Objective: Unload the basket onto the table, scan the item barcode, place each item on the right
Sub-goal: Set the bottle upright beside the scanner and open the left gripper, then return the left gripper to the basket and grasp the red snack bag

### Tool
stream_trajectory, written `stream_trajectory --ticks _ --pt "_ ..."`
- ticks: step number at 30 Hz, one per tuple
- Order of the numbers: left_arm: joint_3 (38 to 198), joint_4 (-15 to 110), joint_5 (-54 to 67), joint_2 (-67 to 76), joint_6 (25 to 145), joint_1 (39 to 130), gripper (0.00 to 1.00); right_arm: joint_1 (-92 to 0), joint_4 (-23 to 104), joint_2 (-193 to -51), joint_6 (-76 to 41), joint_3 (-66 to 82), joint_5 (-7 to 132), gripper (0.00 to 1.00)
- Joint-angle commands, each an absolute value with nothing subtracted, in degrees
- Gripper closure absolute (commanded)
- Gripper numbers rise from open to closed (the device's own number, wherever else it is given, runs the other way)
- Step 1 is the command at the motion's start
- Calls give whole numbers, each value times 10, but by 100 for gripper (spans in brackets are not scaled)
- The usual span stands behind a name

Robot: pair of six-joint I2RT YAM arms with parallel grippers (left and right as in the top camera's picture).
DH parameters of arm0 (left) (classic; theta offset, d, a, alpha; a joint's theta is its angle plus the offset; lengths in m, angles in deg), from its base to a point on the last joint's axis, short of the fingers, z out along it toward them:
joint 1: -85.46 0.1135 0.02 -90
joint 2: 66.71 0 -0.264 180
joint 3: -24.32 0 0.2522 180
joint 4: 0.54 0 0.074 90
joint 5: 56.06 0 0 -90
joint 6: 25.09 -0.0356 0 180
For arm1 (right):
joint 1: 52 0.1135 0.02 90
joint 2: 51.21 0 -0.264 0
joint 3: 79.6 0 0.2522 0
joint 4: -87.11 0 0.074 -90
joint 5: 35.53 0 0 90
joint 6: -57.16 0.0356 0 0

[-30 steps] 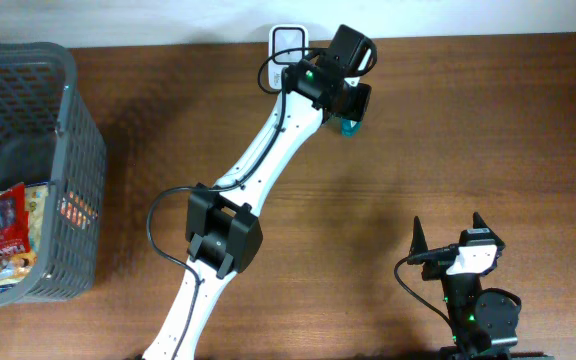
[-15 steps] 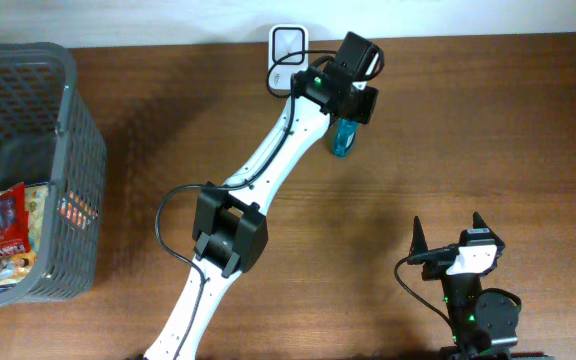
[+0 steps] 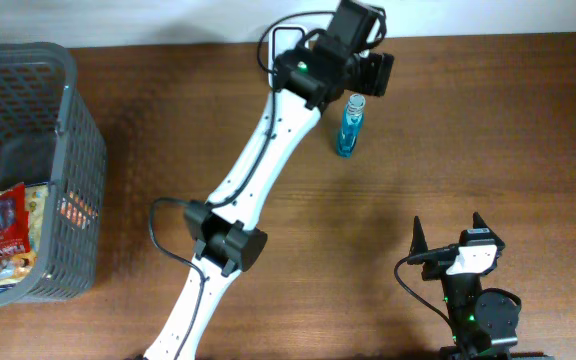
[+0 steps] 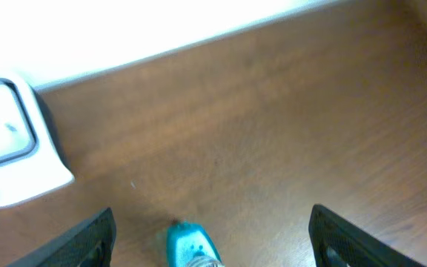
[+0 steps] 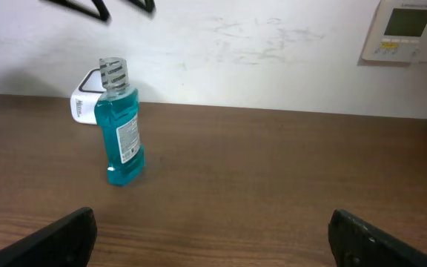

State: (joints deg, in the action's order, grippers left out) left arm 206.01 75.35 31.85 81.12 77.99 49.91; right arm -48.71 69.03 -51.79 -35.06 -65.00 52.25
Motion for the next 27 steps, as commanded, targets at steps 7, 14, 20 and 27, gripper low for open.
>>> stream_trajectory --ticks 7,14,20,27 --pt "2179 927 323 682 777 624 8 -491 688 -514 -354 -655 524 2" --pt "2179 1069 323 568 790 802 5 -491 688 -514 -354 -655 524 2" --pt "2176 1099 291 531 801 946 5 -491 688 -514 -354 -655 524 2" --pt "2046 1099 349 497 798 1077 5 -491 688 -514 -354 -655 524 2"
